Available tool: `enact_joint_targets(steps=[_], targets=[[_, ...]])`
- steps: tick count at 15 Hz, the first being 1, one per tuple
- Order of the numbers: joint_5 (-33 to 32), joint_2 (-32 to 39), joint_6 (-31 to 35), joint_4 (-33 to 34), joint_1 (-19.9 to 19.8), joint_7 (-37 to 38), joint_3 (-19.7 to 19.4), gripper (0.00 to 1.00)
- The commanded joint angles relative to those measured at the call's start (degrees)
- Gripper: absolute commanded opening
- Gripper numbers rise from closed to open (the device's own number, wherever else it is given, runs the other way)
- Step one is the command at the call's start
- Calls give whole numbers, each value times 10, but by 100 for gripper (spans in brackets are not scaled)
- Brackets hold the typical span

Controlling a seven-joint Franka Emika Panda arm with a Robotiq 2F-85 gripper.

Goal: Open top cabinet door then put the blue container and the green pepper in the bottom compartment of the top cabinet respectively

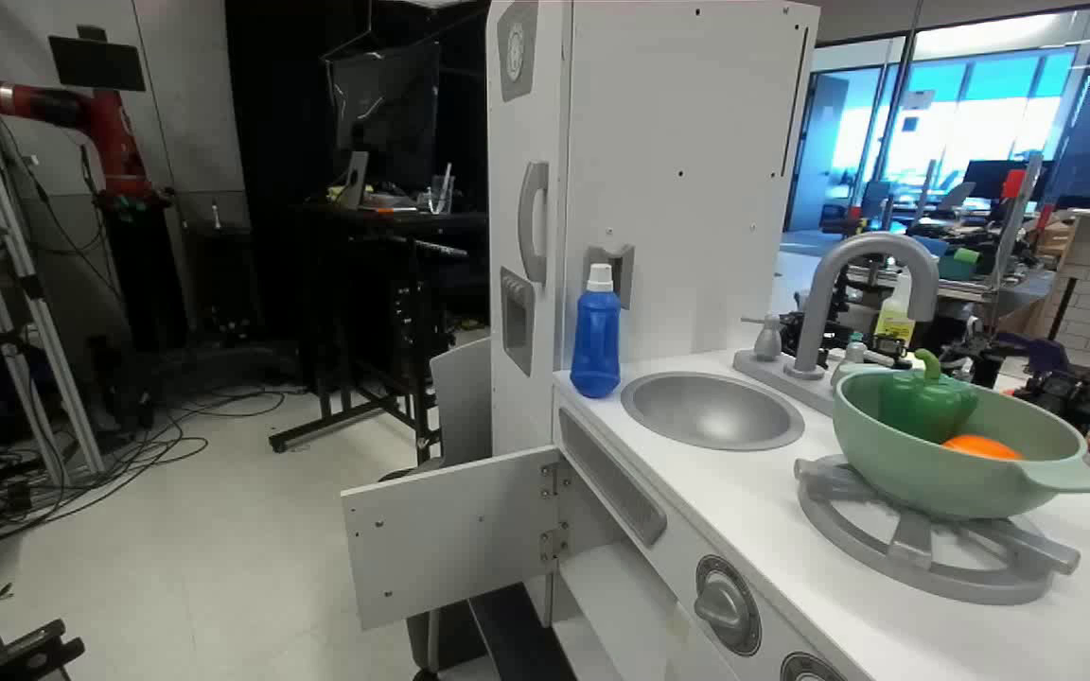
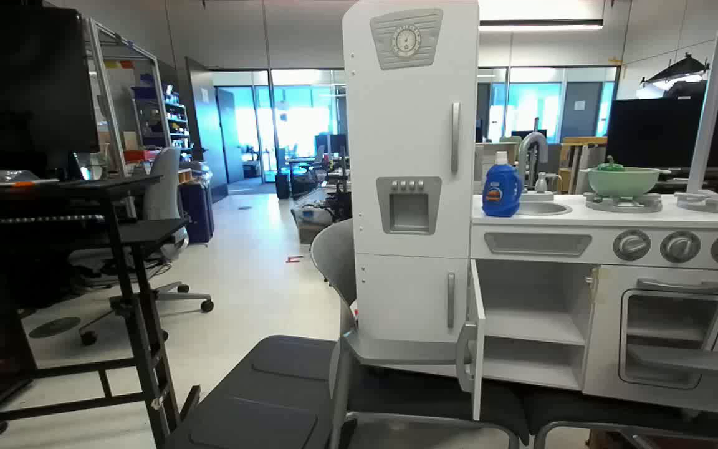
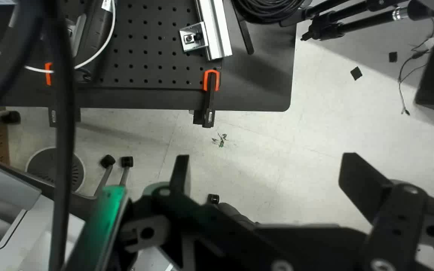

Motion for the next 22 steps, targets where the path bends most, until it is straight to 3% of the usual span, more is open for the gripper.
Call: enact_joint_targets(steps=[1,7,11,17,22], targets=[[4,0,-2,2,-10,-4,8,100],[7,14,19,12,-20,20,11,100],[5,80,111,46,-47,85,14,100],[-26,265,248,186,-57,240,43,100],[-171,432,281,351,-23,440,51,100]])
